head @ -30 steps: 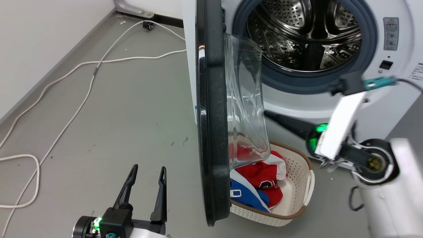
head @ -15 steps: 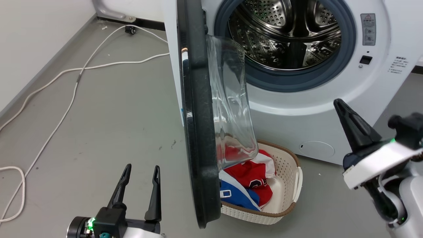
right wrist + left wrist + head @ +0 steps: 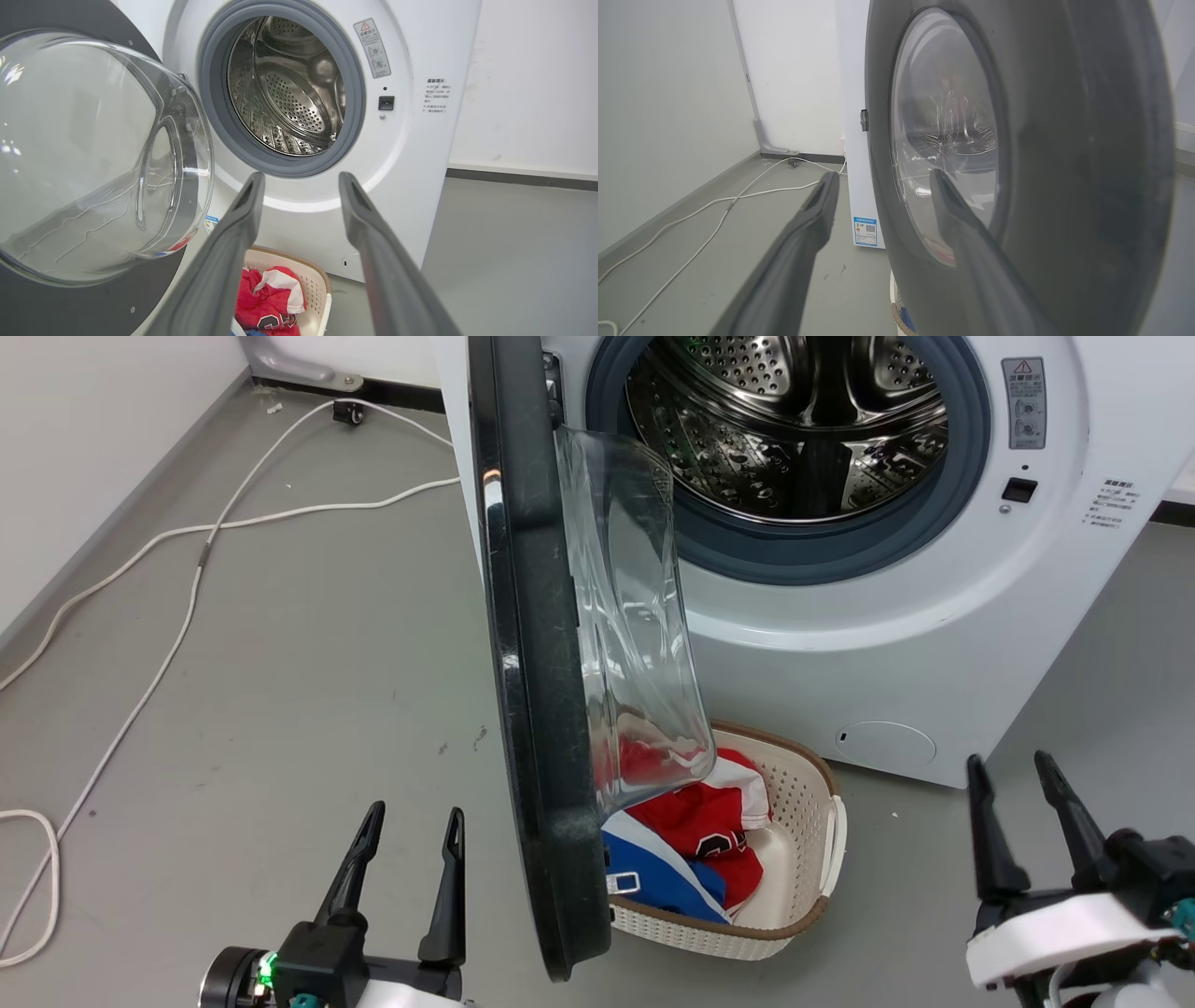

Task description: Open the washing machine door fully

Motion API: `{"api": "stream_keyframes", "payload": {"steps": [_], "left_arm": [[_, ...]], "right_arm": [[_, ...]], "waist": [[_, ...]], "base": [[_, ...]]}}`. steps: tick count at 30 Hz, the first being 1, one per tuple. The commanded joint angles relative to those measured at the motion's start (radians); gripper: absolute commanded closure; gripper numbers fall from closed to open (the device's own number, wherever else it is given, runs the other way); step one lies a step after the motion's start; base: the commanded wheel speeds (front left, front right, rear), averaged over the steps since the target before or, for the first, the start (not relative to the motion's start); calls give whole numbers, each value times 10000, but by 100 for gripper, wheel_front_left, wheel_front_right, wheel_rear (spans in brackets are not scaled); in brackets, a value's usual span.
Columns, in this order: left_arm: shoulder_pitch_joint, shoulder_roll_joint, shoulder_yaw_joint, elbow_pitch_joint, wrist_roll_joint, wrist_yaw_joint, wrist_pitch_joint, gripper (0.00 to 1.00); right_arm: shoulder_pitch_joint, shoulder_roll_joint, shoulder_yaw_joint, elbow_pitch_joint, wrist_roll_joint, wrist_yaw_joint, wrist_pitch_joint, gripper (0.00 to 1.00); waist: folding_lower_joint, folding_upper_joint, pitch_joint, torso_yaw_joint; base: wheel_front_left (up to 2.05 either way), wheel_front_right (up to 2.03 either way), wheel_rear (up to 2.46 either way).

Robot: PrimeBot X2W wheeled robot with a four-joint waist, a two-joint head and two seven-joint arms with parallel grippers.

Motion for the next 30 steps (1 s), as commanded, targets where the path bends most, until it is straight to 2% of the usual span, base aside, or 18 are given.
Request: {"api": "stream_keyframes", "payload": {"steps": [1,9,30], "left_arm": [[32,-5,-17,23,-14,27,-31,0],[68,-7,-26,118,-69,2,-31,0],[-38,-7,-19,117,-144,-33,-31,0]], "right_arm": [[251,142,-58,22,-306,-5,-130,0],[593,531,-288,297,-910,-5,-351,0],[390,701,-485,72,-1018,-5,-400,0]], "waist": [[0,0,-5,-1],[0,0,-7,2],[0,0,32,27]], "base": [[0,0,0],[0,0,0],[0,0,0]]}}
